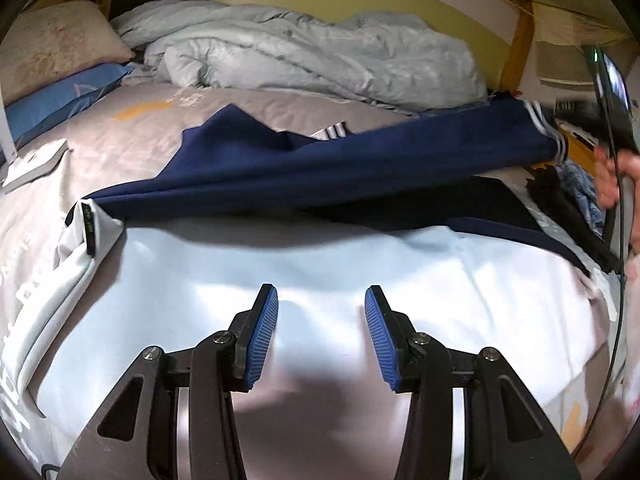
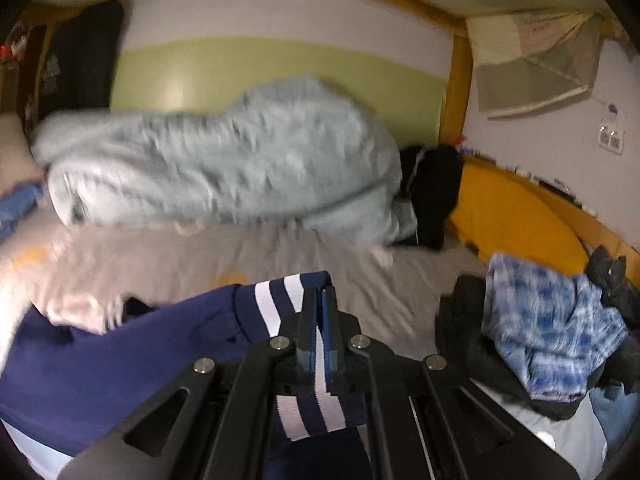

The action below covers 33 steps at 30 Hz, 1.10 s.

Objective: Fold large clothes

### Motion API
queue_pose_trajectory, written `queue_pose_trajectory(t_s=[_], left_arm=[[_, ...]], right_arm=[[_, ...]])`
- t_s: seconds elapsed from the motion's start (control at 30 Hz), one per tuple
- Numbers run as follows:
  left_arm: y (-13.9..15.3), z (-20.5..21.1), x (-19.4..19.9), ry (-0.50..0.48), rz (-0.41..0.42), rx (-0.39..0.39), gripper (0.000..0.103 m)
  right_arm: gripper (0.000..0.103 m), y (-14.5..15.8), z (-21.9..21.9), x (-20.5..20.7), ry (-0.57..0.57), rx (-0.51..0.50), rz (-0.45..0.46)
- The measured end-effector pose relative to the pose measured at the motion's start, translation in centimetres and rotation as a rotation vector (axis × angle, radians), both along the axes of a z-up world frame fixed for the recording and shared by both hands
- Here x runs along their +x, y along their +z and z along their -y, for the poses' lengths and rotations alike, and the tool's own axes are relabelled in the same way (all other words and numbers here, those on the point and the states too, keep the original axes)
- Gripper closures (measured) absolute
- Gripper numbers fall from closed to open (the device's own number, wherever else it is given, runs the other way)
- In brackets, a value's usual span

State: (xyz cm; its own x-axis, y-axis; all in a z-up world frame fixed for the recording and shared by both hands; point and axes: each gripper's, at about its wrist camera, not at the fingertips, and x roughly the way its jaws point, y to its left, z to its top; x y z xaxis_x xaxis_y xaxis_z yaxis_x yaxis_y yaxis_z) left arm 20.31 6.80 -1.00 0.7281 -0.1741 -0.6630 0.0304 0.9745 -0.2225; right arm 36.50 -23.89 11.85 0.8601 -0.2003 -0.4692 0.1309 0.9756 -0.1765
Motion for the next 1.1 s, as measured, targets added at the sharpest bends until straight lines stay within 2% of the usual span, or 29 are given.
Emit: queue_pose_trajectory(t_s=[0.13,0.23,0.4,0.43,0.47,0.5,0.53,0.73,0.83,0.9,0.93,1.1], left_arm=[[-0.1,0.0,0.2,-0.001,-0.003,0.002,0.059],[0.1,0.2,0.1,-0.017,0.006,0.007,0.058],[1.4,0.0,-0.3,-0.025,0.039,-0.005,0.051],[1.8,-0.2,-0.5,-0.019,0.054,-0.003,0.049],[2.3,-0.4,-0.7,-0.013,0.068,-0.004,0.048],[2.8,-0.6,-1.0,-0.009,0.082,-0.005,0.046],[3.3,-0.9,-1.2,-0.005,0.096,-0.005,0.043],[5.6,-1.8,-3.6,0.011,0.169,-0.016,0.032],[5.6,-1.5,-5.1,-0.006,0.171,-0.023,0.031],[5.7,-1.0,-6.4,-0.013,0.189,0.009,0.030],[5.9,-0.6,-7.0,-0.018,0.203,0.032,0.026],[6.7,0.5,-9.9,-0.016,0.260,0.095,0.008]], right_arm=[[0.101,-5.9,0.6,2.2,-0.022,-0.033,-0.190],[0.101,-8.3,1.3,2.0,-0.030,-0.024,-0.260],[0.098,-6.5,2.7,-1.7,0.012,0.096,-0.219],[0.088,-5.7,2.8,-2.9,0.027,0.106,-0.199],[0.064,-5.0,2.7,-4.2,0.038,0.108,-0.177],[0.057,-4.5,2.6,-5.3,0.046,0.109,-0.152],[0.054,-3.7,2.4,-6.8,0.057,0.112,-0.115],[0.052,-2.1,2.1,-15.2,0.152,0.180,-0.056],[0.046,-2.5,2.1,-18.6,0.181,0.214,-0.038],[0.042,-3.0,1.5,-20.8,0.187,0.195,-0.012],[0.038,-3.3,1.1,-21.6,0.191,0.182,-0.001],[0.036,-5.2,-1.2,-25.0,0.252,0.147,-0.001]])
